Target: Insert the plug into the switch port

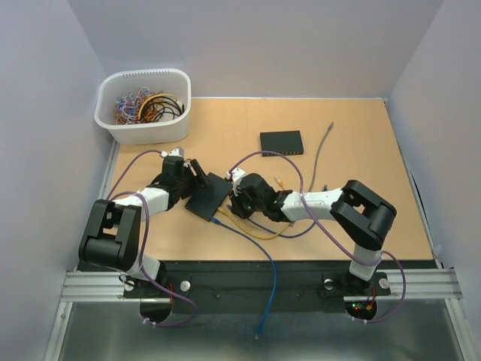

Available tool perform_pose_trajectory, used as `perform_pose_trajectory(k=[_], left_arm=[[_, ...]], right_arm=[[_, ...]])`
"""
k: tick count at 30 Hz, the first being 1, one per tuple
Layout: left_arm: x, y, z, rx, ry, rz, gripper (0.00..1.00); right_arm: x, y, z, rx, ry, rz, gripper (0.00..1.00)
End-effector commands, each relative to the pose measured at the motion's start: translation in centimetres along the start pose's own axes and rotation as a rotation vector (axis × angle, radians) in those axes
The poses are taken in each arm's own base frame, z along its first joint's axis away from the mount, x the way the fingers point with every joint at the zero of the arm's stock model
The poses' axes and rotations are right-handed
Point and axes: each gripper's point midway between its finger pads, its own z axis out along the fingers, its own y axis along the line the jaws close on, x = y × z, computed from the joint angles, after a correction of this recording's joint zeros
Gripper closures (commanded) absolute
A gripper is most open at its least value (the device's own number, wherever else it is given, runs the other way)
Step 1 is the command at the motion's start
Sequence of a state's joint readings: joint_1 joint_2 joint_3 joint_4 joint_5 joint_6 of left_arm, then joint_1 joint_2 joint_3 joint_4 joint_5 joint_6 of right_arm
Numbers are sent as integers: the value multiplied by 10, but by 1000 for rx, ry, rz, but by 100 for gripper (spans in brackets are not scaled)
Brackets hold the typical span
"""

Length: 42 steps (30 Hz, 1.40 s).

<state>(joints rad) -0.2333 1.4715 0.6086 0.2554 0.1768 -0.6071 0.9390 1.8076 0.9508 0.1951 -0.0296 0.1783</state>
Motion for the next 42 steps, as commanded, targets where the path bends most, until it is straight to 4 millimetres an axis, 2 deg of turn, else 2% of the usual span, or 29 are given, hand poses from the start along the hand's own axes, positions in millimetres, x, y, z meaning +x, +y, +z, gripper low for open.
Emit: perform_pose_trajectory(k=[1,5,19,30,36,42], left_arm=[[-1,-2,0,28,-11,3,24],[0,-1,0,27,-10,4,24],[3,1,1,25,0,1,25],[6,2,4,28,11,3,25],[7,2,5,27,15,3,25],[7,2,5,31,18,3,26]], right_arm=[[-32,13,10,-16,-94,-51,100],[-32,16,15,-20,-92,-60,100],[-45,-5,18,116,-147,-66,100],[-57,7,20,77,-188,-77,100],[-52,16,20,55,-174,-94,100],[-47,14,22,78,-169,-100,99]])
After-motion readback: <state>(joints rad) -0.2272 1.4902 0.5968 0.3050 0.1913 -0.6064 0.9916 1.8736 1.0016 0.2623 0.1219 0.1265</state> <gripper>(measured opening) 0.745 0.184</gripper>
